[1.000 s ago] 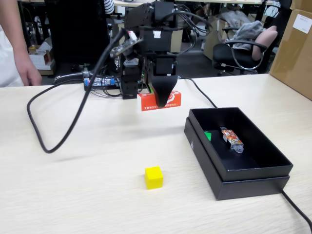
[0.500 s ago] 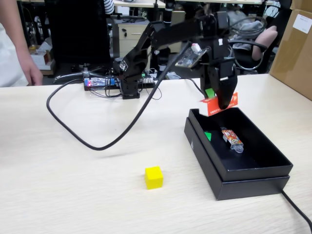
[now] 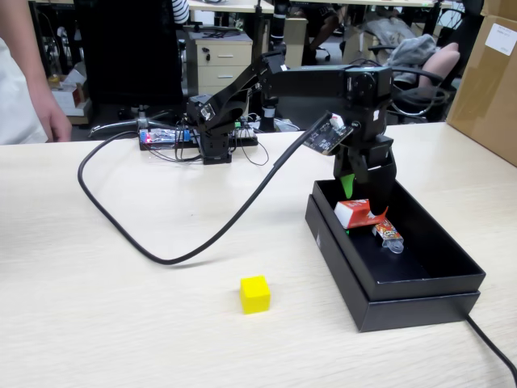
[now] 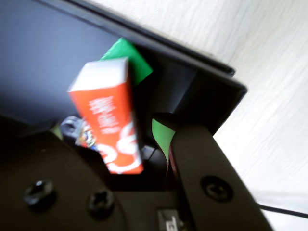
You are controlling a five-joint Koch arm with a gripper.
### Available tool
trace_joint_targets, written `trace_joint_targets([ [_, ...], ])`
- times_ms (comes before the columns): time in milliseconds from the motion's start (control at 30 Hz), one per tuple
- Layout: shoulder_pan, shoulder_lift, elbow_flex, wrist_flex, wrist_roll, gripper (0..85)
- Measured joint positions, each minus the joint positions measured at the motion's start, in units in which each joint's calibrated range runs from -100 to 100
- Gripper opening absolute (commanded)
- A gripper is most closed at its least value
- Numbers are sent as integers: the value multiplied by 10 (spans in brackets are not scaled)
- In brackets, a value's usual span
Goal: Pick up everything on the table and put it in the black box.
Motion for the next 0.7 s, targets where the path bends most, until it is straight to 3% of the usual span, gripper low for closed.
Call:
trace_joint_targets([
  [267,-30,-108,-11,0,-9,407],
  [500,-125,-141,-11,0,-36,440],
  [700,-183,-16,34,0,-65,441],
])
